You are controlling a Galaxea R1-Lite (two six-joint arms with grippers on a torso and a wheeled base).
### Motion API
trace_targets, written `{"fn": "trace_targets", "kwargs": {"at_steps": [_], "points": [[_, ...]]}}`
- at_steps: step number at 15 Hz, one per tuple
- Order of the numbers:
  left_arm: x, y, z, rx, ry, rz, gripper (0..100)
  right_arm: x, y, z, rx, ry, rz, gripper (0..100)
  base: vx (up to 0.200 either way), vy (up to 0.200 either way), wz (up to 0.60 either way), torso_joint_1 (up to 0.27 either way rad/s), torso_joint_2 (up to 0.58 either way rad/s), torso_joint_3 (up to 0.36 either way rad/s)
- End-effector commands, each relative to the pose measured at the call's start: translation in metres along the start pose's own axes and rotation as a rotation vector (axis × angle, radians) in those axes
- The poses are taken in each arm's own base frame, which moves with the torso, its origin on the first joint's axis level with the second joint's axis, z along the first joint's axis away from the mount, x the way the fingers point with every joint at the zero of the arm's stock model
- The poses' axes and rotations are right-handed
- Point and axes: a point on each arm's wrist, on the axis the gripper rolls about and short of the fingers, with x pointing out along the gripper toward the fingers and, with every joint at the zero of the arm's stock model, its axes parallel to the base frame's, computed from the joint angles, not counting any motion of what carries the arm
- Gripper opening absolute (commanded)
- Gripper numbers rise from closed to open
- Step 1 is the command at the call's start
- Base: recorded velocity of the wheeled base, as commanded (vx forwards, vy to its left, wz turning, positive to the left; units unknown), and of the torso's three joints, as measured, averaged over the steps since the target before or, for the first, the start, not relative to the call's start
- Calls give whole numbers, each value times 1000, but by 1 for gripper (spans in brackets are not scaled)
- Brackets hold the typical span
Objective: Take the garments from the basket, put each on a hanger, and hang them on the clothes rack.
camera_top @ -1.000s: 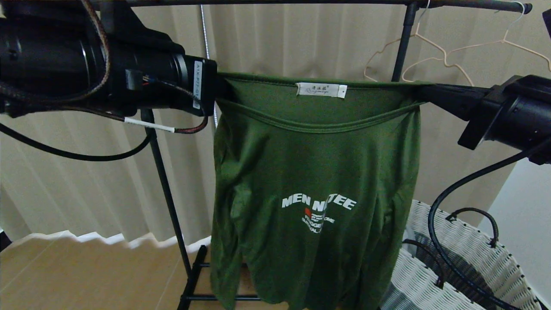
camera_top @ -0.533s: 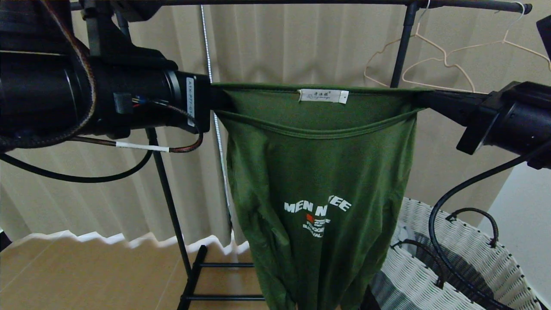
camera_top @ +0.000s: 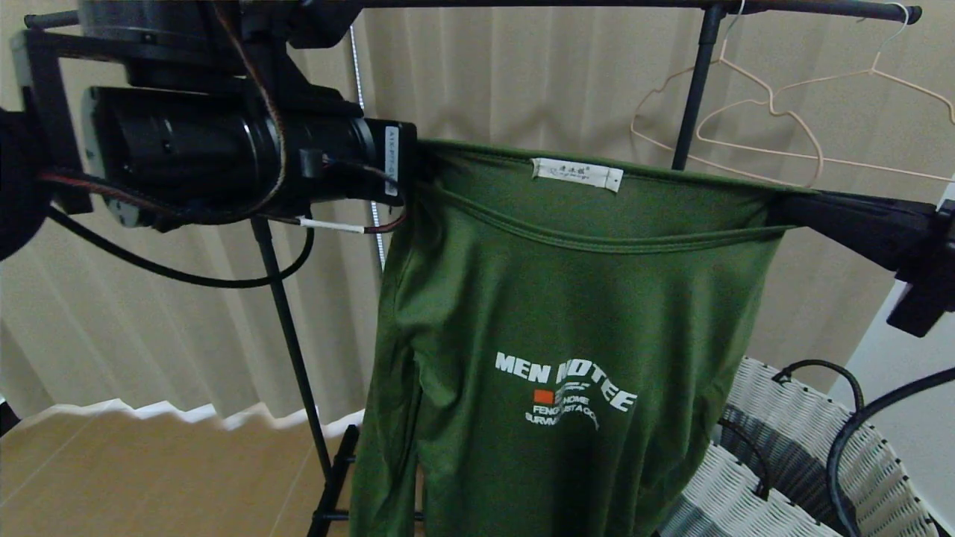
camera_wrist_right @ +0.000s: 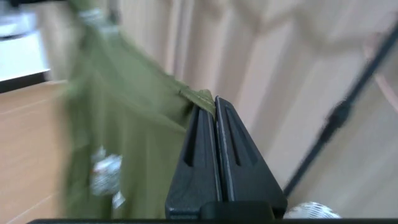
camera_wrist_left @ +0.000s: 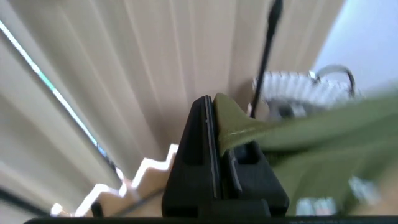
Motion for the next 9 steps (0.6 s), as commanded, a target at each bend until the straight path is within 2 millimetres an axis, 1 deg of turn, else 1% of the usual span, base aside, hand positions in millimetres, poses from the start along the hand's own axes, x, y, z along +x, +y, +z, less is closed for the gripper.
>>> {"fn": "trace_targets", "kwargs": {"at_steps": [1,2,4,6,9], "points": [[29,-1,-5,1,17,9,0,-17,8,7,-3,-46,32,0,0,0,0,0,0,0],[45,-1,2,-24,-8,9,0,-20,10,4,17,-32,78,0,0,0,0,0,0,0],[53,-2,7,-52,-28,6,0,-21,12,1,18,-30,130,0,0,0,0,0,0,0],[53,-2,7,-52,-28,3,0,-22,12,2,16,-36,143,0,0,0,0,0,0,0],[46,0,9,-63,-31,-2,0,-19,11,-1,18,-18,135,0,0,0,0,0,0,0]]}}
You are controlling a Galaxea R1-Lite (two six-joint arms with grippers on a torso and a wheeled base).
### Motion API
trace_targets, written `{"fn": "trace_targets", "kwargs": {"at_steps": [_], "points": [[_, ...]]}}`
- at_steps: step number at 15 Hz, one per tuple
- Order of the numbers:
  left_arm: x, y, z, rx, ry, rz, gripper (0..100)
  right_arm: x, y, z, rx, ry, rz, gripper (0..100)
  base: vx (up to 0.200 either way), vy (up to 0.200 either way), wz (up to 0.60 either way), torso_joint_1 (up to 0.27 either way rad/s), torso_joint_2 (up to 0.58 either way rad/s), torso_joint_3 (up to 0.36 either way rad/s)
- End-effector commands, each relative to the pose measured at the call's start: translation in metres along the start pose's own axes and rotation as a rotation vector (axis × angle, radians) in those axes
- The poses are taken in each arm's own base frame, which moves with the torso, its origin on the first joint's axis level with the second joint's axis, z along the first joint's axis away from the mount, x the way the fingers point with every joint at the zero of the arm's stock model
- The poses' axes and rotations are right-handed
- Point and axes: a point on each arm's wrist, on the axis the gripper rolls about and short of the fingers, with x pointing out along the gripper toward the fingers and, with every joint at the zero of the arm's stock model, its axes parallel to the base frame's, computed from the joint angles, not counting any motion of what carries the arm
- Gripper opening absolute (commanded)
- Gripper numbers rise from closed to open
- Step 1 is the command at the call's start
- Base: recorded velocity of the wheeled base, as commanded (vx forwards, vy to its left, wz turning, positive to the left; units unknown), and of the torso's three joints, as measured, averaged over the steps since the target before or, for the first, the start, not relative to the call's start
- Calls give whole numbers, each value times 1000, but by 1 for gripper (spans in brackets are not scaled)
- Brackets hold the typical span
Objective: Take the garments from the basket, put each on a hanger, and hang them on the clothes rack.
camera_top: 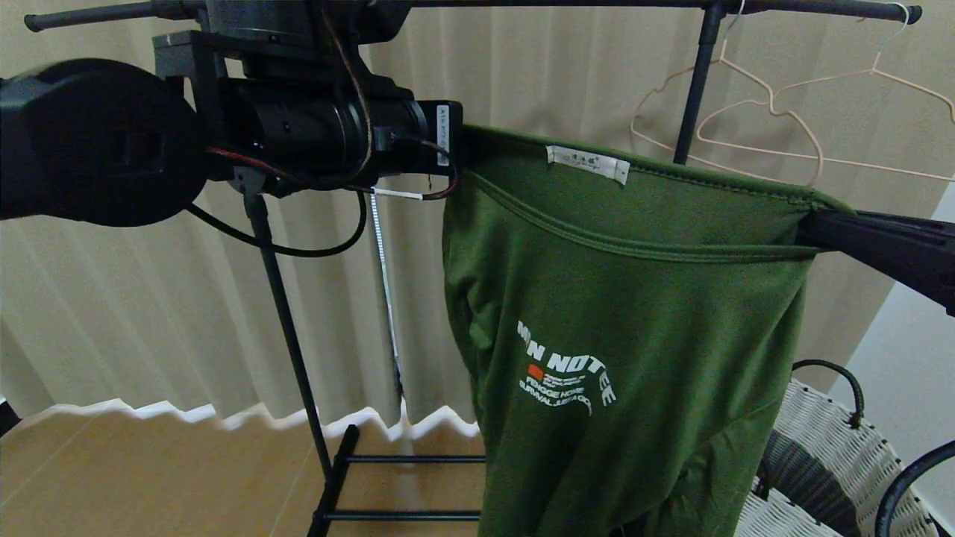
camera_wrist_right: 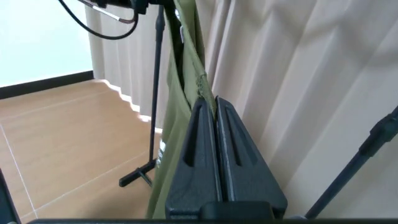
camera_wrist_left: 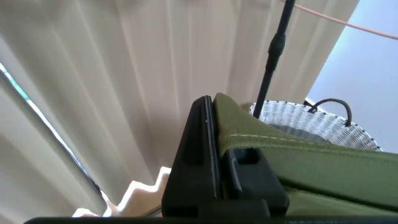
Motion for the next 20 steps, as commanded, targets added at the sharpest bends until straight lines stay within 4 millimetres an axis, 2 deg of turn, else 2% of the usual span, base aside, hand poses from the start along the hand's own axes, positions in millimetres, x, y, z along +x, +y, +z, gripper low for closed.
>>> {"fn": "trace_targets", "kwargs": {"at_steps": [1,4,5,7,9,13,15,16,18,20], "points": [[-4,0,1,-1,4,-5,0,4,-2,-2,0,10,-10,0,0,0,0,0,0,0],[-30,6,6,2,36,-31,0,15,-11,0,1,19,-48,0,0,0,0,0,0,0],[-48,13,7,-7,68,-66,0,25,-26,-5,2,55,-108,0,0,0,0,0,0,0],[-74,19,7,-15,79,-122,0,41,-38,0,2,45,-133,0,0,0,0,0,0,0],[-102,16,5,-11,73,-196,0,63,-47,6,-13,-7,-135,0,0,0,0,0,0,0],[-139,6,-4,-4,74,-301,0,103,-65,15,-32,-71,-133,0,0,0,0,0,0,0],[-145,1,-10,-1,86,-331,0,110,-68,19,-35,-84,-134,0,0,0,0,0,0,0],[-153,-8,-23,7,121,-379,0,126,-74,16,-29,-76,-132,0,0,0,0,0,0,0],[-155,-11,-24,10,122,-394,0,128,-75,15,-28,-73,-132,0,0,0,0,0,0,0],[-167,-20,-24,20,111,-447,0,134,-76,14,-25,-70,-125,0,0,0,0,0,0,0]]}}
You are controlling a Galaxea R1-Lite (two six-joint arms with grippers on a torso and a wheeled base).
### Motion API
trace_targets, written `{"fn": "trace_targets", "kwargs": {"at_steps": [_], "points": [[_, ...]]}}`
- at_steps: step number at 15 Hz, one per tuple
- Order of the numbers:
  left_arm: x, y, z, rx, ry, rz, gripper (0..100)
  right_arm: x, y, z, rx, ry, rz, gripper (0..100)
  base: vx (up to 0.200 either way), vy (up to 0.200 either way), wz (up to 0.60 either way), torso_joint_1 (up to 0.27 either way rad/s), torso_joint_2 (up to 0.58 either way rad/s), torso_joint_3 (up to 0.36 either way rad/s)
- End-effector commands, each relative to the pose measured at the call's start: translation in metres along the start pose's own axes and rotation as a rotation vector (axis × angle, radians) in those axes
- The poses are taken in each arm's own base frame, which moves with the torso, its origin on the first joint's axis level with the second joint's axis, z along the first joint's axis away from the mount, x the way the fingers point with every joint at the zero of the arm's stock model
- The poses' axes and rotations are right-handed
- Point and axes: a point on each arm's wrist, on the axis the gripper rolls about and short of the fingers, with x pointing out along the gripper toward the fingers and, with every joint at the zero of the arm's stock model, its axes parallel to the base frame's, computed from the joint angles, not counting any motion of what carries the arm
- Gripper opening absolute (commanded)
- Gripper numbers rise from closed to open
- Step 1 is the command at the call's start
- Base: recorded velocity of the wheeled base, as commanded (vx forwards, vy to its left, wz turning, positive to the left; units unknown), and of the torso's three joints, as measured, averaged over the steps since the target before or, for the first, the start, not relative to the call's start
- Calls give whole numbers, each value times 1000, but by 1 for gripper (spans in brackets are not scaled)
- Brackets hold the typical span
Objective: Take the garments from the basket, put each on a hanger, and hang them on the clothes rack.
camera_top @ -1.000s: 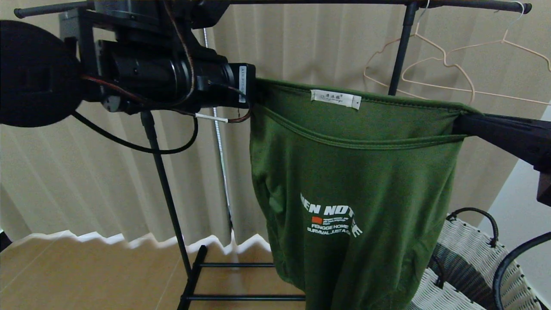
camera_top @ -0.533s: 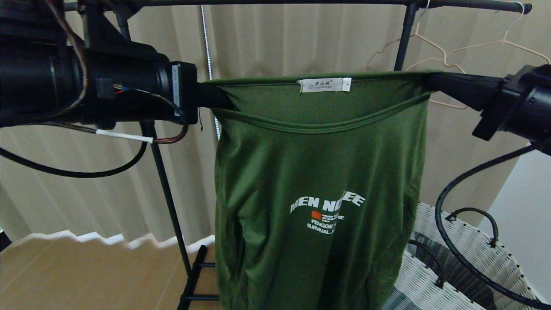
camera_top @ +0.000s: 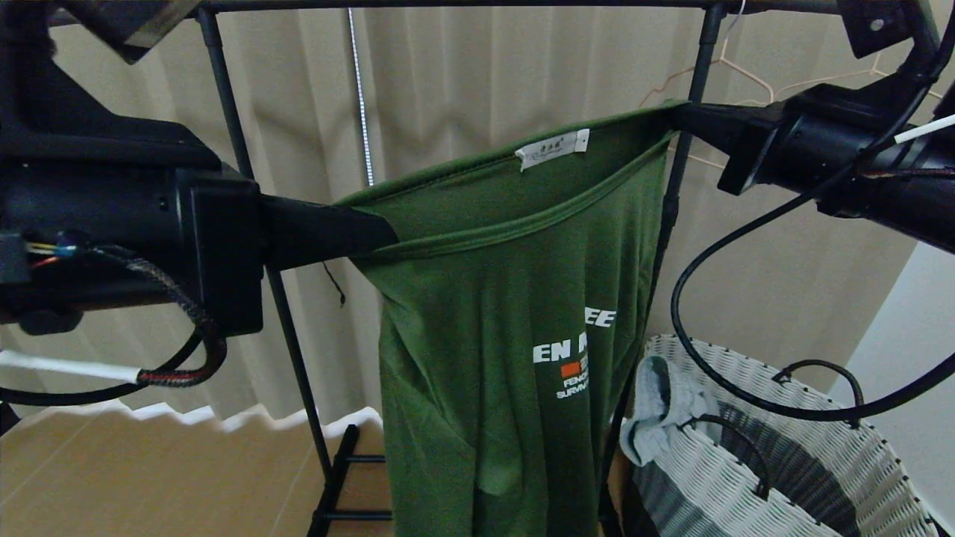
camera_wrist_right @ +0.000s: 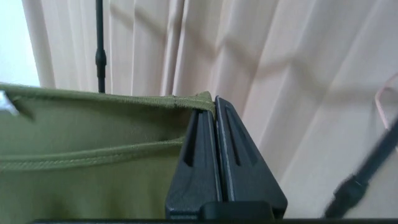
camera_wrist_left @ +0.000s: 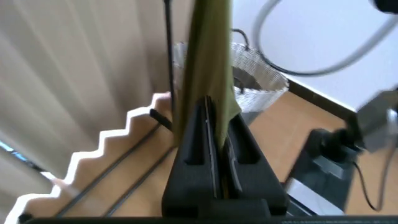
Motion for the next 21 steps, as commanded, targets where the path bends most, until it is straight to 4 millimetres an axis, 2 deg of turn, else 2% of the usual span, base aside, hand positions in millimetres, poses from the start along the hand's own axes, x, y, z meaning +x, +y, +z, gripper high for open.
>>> {"fn": "trace_targets", "kwargs": {"at_steps": [1,6,9,10,11,13,16,21], "points": [[-10,-10,0,13,-19,-35,0,8,-1,-8,7,23,4,0,0,0,0,0,0,0],[-4,-7,3,39,-25,-10,0,1,0,-7,6,26,-33,0,0,0,0,0,0,0],[25,19,11,186,-16,297,0,-22,4,14,-9,-19,-83,0,0,0,0,0,0,0],[31,22,13,198,-38,335,0,-28,5,17,-10,-17,-85,0,0,0,0,0,0,0],[47,27,15,206,-91,389,0,-42,9,22,-8,-8,-85,0,0,0,0,0,0,0],[60,28,13,209,-117,410,0,-60,15,16,2,26,-81,0,0,0,0,0,0,0],[64,25,-1,206,-74,392,0,-72,22,-13,20,107,-66,0,0,0,0,0,0,0],[62,24,7,217,-131,394,0,-71,21,-6,11,67,-67,0,0,0,0,0,0,0]]}}
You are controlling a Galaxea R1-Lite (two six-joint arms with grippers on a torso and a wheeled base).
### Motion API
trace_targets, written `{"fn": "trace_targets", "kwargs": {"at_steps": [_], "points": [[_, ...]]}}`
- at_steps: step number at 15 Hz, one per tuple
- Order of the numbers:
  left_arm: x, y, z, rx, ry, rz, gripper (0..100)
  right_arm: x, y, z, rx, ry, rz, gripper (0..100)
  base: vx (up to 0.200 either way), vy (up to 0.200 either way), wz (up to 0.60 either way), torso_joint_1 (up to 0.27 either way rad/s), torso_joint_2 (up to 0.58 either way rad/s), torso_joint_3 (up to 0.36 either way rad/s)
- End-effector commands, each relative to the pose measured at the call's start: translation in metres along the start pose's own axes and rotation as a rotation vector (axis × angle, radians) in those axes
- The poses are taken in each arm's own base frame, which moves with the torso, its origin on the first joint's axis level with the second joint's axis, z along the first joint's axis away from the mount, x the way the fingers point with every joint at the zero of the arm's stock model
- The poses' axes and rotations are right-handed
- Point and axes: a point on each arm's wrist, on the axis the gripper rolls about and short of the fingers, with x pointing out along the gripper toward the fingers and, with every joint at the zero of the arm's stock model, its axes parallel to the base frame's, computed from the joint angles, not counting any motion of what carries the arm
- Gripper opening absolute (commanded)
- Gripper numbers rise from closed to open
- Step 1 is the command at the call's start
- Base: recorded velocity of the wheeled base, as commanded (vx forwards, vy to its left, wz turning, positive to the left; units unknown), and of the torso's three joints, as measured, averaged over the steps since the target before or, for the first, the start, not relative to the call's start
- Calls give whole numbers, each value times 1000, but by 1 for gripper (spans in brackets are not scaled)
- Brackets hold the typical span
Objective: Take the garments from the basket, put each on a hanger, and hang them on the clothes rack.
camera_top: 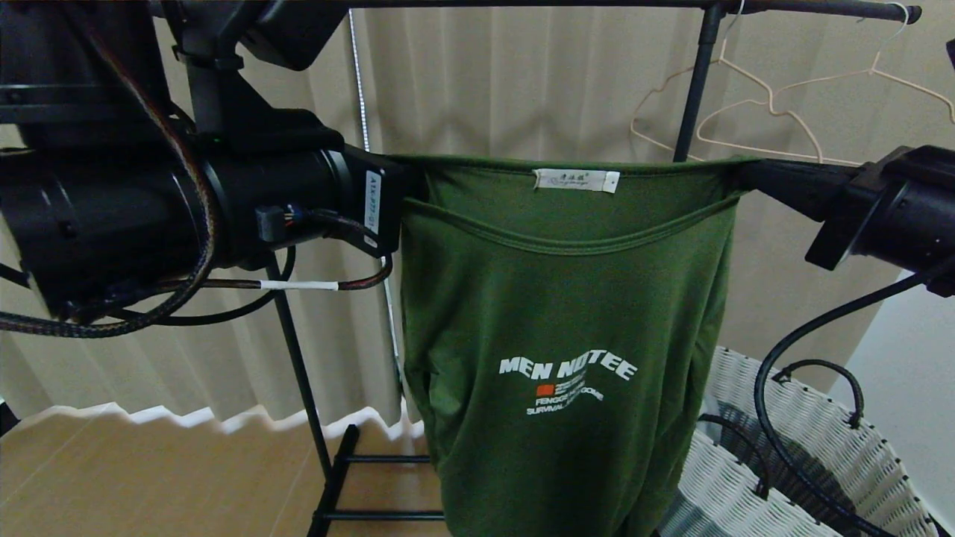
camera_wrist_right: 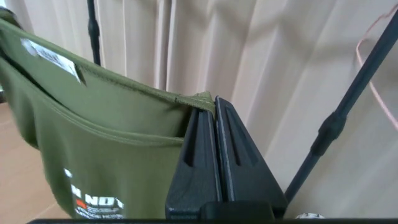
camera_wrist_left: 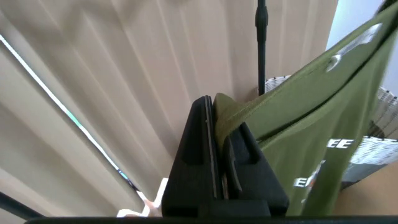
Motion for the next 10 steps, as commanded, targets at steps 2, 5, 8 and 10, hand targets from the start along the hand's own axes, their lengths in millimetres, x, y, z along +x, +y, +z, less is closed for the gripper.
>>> {"fn": "trace_targets", "kwargs": {"at_steps": [2,5,8,10], "points": [[-3,2,6,-2,-25,7,0,-1,0,14,-10,-48,-1,0,0,0,0,0,0,0],[-3,2,6,-2,-25,5,0,-2,0,14,-9,-42,-2,0,0,0,0,0,0,0],[-3,2,6,-2,-25,5,0,-1,0,13,-9,-34,0,0,0,0,0,0,0,0],[-3,3,6,-3,-24,10,0,1,0,12,-10,-31,0,100,0,0,0,0,0,0]]}}
